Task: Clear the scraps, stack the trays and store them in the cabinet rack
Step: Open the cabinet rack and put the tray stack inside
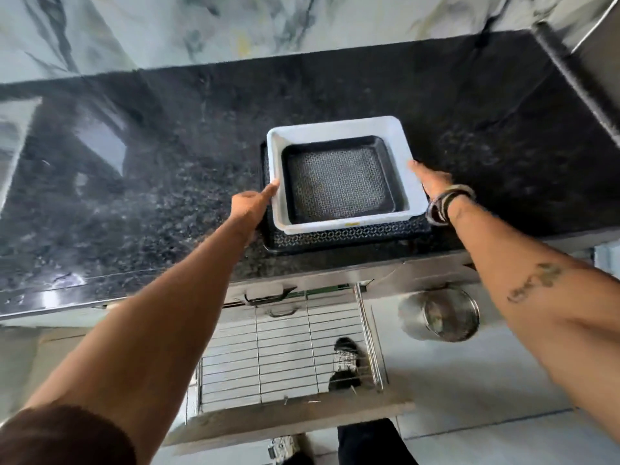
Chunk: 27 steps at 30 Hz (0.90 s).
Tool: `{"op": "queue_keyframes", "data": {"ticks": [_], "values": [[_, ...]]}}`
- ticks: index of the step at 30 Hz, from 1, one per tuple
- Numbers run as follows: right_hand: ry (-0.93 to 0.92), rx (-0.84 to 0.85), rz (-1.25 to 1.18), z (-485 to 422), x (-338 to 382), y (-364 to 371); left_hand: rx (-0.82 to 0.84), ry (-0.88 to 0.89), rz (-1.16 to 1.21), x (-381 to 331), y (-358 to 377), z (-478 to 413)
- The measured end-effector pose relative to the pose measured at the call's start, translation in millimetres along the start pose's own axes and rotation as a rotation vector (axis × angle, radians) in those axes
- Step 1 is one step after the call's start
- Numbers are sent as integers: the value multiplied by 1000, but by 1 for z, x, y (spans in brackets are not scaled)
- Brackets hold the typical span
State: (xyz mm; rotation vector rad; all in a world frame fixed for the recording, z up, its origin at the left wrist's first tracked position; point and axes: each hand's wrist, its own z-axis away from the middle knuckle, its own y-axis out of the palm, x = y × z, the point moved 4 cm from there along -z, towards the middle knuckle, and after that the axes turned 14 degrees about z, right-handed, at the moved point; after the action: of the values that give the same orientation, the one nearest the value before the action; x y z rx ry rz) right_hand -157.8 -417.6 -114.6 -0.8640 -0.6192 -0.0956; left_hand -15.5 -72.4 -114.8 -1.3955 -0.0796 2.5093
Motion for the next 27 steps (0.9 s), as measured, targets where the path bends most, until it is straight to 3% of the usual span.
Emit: {"op": "queue_keyframes", "data": {"ticks": [4,10,15,18,22,25,27], "values": [[0,53,4,21,-1,-4,-5,-50,100,-2,-20,15],[-40,128,-9,165,-15,-31,57,-71,56,-8,-107,108],[-59,528,-92,287,-87,-4,132,-234,-145,56,-195,196],[84,701,-16,312,-142,47,151,-429,-270,127,-228,207],[252,579,233,286,-195,131,153,-577,-334,224,-231,167],[233,437,264,232,-205,197,210,-608,-301,285,-216,106],[169,367,283,187,-217,245,242,-537,-254,316,-205,61]]}}
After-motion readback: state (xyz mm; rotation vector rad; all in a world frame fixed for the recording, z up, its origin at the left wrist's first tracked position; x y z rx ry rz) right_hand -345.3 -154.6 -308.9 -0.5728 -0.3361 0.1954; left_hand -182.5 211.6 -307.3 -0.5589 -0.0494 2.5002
